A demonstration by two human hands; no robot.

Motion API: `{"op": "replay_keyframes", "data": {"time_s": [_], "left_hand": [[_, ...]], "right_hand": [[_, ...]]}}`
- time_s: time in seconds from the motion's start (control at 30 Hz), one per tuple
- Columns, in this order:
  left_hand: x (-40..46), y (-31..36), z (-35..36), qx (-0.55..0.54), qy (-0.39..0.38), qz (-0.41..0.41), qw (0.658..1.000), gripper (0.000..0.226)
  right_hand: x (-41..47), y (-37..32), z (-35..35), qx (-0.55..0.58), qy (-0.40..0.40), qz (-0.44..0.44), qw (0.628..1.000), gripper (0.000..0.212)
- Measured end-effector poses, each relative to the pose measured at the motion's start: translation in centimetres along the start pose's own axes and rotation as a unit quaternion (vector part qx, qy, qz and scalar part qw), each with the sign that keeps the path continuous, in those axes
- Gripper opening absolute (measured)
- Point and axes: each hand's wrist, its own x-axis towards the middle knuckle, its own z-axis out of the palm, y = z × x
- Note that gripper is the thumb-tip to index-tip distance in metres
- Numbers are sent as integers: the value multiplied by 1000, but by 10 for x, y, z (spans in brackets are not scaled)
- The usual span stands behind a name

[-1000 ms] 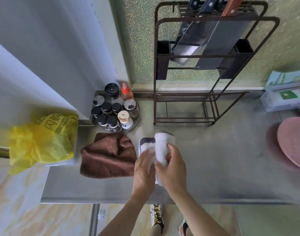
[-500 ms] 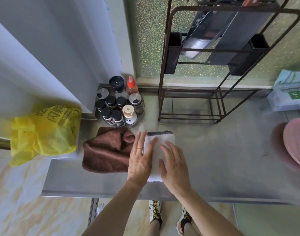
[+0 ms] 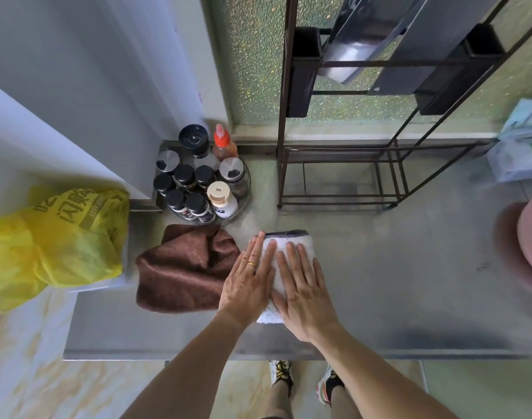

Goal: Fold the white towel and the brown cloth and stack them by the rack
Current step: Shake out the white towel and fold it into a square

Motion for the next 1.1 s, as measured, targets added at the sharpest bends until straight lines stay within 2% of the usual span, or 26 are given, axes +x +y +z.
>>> {"op": "replay_keyframes", "data": {"time_s": [0.1, 0.17, 0.2, 0.27, 0.37, 0.43, 0.6, 0.63, 0.7, 0.77, 0.93, 1.03, 1.1], "left_hand": [[3, 2, -8, -2, -10, 2, 1000, 56], [4, 4, -14, -14, -18, -2, 1000, 56], [5, 5, -18, -17, -19, -1, 1000, 56], [4, 5, -22, -23, -25, -4, 999, 56], [4, 12, -34, -34, -51, -17, 998, 57], [4, 17, -42, -51, -73, -30, 996, 59], [9, 35, -58, -127, -59, -97, 985, 54], [11, 40, -62, -154, -48, -119, 980, 54], [16, 50, -67, -194, -45, -152, 968, 55], [23, 67, -69, -217, -76, -178, 957, 62], [48, 134, -50, -310, -215, -236, 896, 94], [62, 177, -28, -363, -270, -221, 864, 92], [77, 206, -13, -379, -303, -223, 845, 91]], "right_hand": [[-5, 0, -13, 46, 1, 7, 999, 75], [-16, -1, -20, 123, 22, 99, 987, 83], [-23, -1, -22, 173, 38, 166, 970, 86], [-33, -2, -23, 299, 35, 279, 912, 84], [-39, -4, -35, 457, -3, 371, 808, 60], [-40, -5, -41, 499, -38, 401, 768, 55], [-38, 13, -57, 562, -83, 404, 717, 29], [-38, 24, -61, 574, -89, 403, 708, 29], [-41, 50, -70, 598, -99, 400, 688, 43], [-49, 86, -78, 607, -113, 387, 685, 56], [-73, 192, -108, 577, -143, 316, 739, 50], [-79, 253, -128, 546, -154, 296, 768, 47], [-81, 292, -138, 546, -155, 291, 770, 44]]}}
